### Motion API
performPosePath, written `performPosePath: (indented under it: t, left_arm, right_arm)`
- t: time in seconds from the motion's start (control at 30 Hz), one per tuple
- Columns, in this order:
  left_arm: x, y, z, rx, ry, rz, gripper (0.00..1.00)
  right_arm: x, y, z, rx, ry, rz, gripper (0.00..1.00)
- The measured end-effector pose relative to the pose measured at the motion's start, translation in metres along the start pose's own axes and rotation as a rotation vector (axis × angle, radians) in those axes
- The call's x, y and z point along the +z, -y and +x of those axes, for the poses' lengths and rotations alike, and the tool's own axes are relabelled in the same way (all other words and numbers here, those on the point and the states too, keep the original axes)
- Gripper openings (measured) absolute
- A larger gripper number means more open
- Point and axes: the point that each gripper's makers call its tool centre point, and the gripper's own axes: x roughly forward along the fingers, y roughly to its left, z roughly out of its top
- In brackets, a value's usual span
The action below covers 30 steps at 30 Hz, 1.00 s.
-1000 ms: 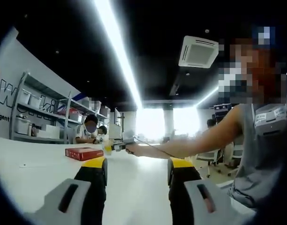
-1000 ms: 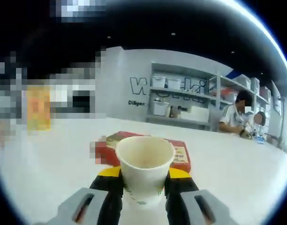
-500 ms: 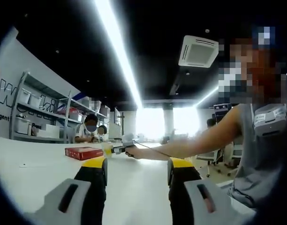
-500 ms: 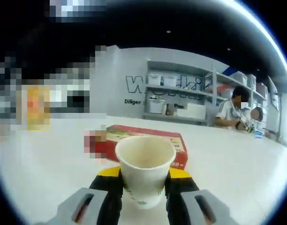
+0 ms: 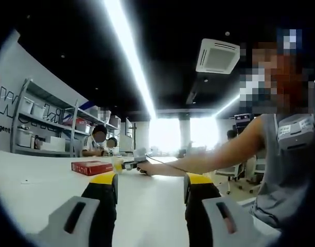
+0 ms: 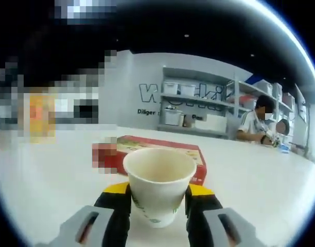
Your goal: Tear open the coffee pouch, take out the coffee, and pour the coffee from the pouch into the cup
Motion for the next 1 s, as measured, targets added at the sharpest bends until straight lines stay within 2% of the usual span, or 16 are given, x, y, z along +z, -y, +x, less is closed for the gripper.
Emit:
performPosePath:
  t: [0.07,0.2,0.33,0.43,0.53,0.63,1.0]
  left_arm:
    - [0.0,0.0005,0.0001,-0.003,0.0,0.002,0.54]
    - [-0.0001,0.0001,0.0,-0.003,0.0,0.003,0.54]
    - [-0.0004,0.0001,0.0,-0.003,-0.002,0.005,0.54]
    - [-0.0006,0.0,0.0,-0.003,-0.003,0.006,0.54]
    - [-0.0006,-0.0001,0.0001,-0.002,-0.003,0.006,0.54]
    - [-0.0007,-0.0002,0.0,-0.002,-0.004,0.007,0.54]
    - [-0.0006,-0.0005,0.0003,-0.001,-0.002,0.006,0.54]
  right_arm:
    - [0.0002,-0.0004,0.0002,0.002,0.004,-0.005,0.5]
    - [0.0025,0.0007,-0.0037,-0.003,0.021,-0.003,0.54]
    - [0.0023,0.0033,-0.0021,-0.001,0.022,-0.006,0.61]
    - [-0.0004,0.0033,-0.001,-0.003,0.015,-0.009,0.72]
    - [-0.0016,0.0035,0.0007,-0.003,0.005,-0.017,0.78]
    - [0.0013,0.0047,0.0015,-0.007,0.023,-0.015,0.85]
    - [0.0066,0.0072,-0.0006,-0.013,0.046,0.022,0.9]
